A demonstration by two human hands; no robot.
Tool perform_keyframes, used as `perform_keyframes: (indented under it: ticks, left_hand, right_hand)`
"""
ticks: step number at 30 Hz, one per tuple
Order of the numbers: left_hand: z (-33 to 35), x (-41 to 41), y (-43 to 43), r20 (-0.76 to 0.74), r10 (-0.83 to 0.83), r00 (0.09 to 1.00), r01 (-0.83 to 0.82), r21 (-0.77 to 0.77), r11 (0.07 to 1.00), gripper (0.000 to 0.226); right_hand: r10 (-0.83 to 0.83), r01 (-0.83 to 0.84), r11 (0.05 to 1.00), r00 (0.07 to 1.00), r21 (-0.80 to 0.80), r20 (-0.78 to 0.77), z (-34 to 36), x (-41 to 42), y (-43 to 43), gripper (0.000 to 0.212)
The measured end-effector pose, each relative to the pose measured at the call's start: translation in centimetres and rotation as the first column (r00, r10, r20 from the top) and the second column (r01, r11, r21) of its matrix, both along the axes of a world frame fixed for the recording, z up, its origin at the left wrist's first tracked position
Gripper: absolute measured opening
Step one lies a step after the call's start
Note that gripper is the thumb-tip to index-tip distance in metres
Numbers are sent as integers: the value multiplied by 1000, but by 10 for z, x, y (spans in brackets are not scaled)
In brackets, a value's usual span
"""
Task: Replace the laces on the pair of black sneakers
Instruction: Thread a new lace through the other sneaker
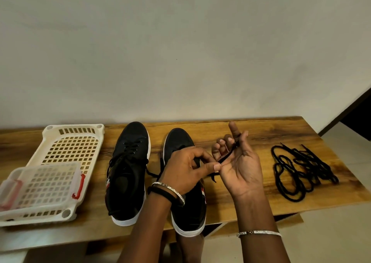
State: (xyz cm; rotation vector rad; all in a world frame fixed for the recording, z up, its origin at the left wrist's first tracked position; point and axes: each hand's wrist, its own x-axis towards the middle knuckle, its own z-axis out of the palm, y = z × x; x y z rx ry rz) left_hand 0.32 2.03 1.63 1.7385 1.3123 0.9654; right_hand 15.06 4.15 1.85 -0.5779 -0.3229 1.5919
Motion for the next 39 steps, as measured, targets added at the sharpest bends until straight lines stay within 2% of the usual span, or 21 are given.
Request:
perform_keyframes:
  ticks: [5, 10, 15, 18, 20, 22, 23, 25, 27, 30, 35, 37, 39]
  left_hand:
    - [-2, 1, 0, -10, -10, 1000, 10, -38, 999, 12]
    - [-4, -6, 5, 198, 22, 980, -3, -94, 996, 9]
    - [-5, 1, 2, 56, 52, 997, -54, 34, 998, 25]
    - [-5, 9, 2, -33, 137, 990, -132, 124, 983, 13]
    - [-4, 9, 3, 44, 182, 982, -185, 86, 979, 7]
    - [-2, 4, 7, 248, 204, 947, -207, -17, 978, 8]
    - [0, -1, 9, 329, 226, 917, -217, -63, 974, 9]
    - [1, -11, 11, 390, 264, 882, -244, -102, 964, 11]
    - [1, -19, 11, 377, 282, 882, -260, -110, 959, 12]
    - [-1, -24, 10, 358, 295, 886, -270, -120, 955, 13]
    - [0, -26, 10, 330, 311, 891, -296, -98, 950, 12]
    - [-2, -28, 9, 256, 373, 892, -374, -46, 926, 11]
    - [-6, -33, 8, 115, 463, 879, -469, 26, 883, 15]
  right_hand:
    - [8, -7, 1000, 992, -5, 124, 2, -6, -2, 39]
    - [52, -57, 998, 970, 13, 239, 2, -3, -2, 45]
    - [154, -159, 987, 954, 0, 255, 6, -8, -4, 47]
    - [186, -197, 980, 944, 14, 271, 6, -14, -5, 50]
    - [201, -223, 974, 933, 41, 299, 8, -13, -7, 51]
    - [219, -258, 965, 881, 37, 420, 7, -9, -8, 47]
    - [239, -292, 956, 827, 25, 508, 4, -6, -9, 45]
    - [292, -383, 924, 695, -6, 658, -1, 0, -11, 38]
    - [331, -450, 892, 603, -32, 726, -4, 3, -14, 31]
    - [353, -468, 882, 572, -59, 740, -2, 2, -15, 26]
    - [457, -556, 821, 505, -129, 732, -1, -9, -16, 42]
    - [469, -551, 824, 533, -132, 704, 0, -10, -16, 40]
    - [415, -466, 879, 648, -98, 638, 1, -11, -13, 26]
